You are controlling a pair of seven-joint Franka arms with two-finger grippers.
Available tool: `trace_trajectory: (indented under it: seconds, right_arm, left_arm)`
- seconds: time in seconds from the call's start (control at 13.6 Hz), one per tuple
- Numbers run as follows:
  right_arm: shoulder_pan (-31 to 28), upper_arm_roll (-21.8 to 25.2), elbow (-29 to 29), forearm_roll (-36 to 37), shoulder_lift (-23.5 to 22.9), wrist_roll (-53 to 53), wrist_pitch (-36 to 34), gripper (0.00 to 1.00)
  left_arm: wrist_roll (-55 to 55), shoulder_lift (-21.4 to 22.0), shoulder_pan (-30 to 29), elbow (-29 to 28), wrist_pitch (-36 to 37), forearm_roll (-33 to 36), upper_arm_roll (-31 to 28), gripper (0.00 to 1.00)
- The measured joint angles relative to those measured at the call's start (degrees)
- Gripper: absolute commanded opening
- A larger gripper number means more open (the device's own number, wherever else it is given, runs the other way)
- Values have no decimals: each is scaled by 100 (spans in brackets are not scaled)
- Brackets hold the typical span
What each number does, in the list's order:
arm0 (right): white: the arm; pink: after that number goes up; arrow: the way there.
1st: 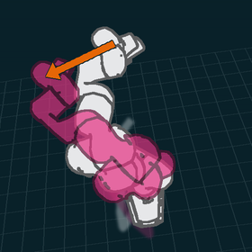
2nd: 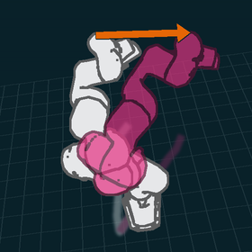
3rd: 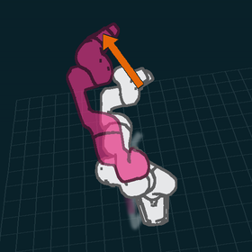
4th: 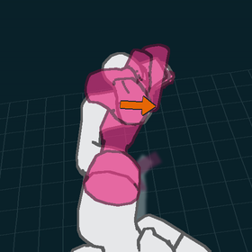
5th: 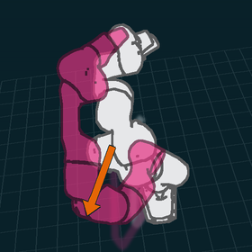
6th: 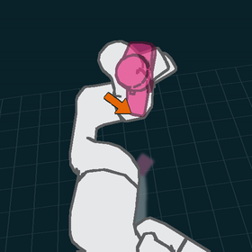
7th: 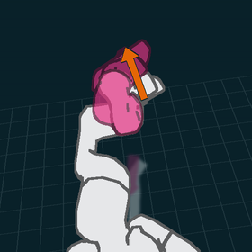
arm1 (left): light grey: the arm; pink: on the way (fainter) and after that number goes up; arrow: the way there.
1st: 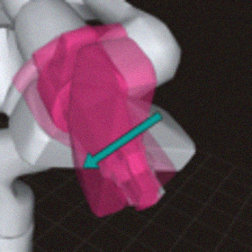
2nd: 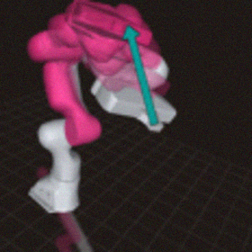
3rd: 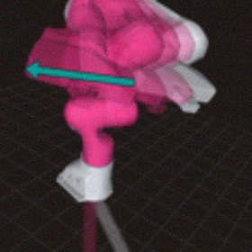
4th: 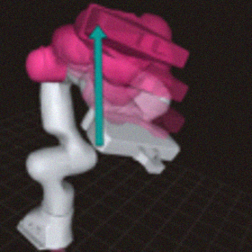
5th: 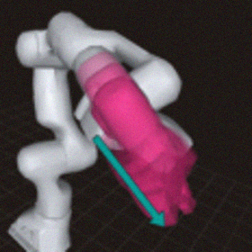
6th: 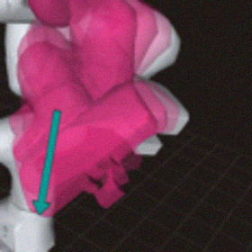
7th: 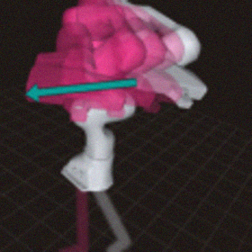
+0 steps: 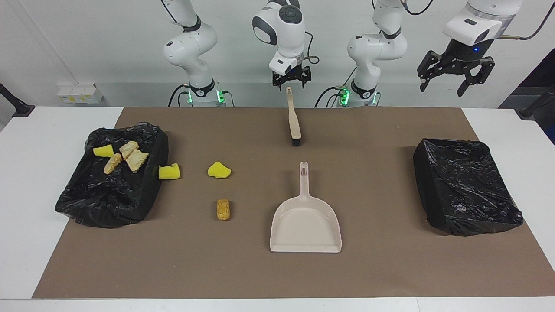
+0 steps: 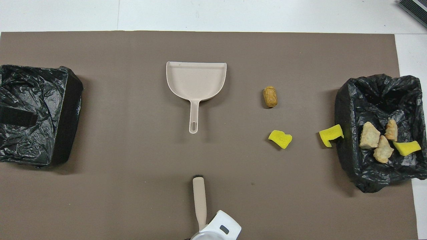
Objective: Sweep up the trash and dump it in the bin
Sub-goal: 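Release the dustpan and withdraw the right gripper toward the robot, then grasp the beige brush with the right gripper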
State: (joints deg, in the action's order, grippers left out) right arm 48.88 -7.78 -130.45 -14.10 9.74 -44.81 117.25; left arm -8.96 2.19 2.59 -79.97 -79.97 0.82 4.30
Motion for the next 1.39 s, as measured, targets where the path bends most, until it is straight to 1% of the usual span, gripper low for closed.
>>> trace_trajectory:
  seconds: [0.29,0.44,0.59,0.66,0.73,0.81,0.95,1.03,1.17,1.32,1.39]
  right_arm:
    - [118,-1,-113,-3,-361,-34,383,90]
    - [277,-2,-168,-5,-709,-126,733,81]
    - [369,-1,-184,-5,-1009,-188,893,73]
    - [393,-1,-204,-6,-1098,-192,928,66]
    - [399,-1,-233,-7,-1132,-197,937,59]
    - [399,0,-263,-9,-1131,-222,937,56]
    - [399,0,-279,-9,-1126,-334,937,56]
    - [401,0,-280,-10,-1124,-368,927,55]
    - [412,-1,-280,-10,-1108,-502,904,41]
    - [432,-1,-280,-11,-1092,-646,904,29]
    - [440,-1,-279,-11,-1085,-688,904,19]
  left_arm:
    - [0,0,0,0,0,0,0,100]
    - [0,0,0,0,0,0,0,100]
    - [0,0,0,0,0,0,0,100]
    - [0,0,0,0,0,0,0,100]
    - [0,0,0,0,0,0,0,100]
    - [0,0,0,0,0,0,0,100]
    - [0,0,0,0,0,0,0,100]
    - [0,0,0,0,0,0,0,100]
    - [0,0,0,0,0,0,0,100]
    - [0,0,0,0,0,0,0,100]
    - [0,0,0,0,0,0,0,100]
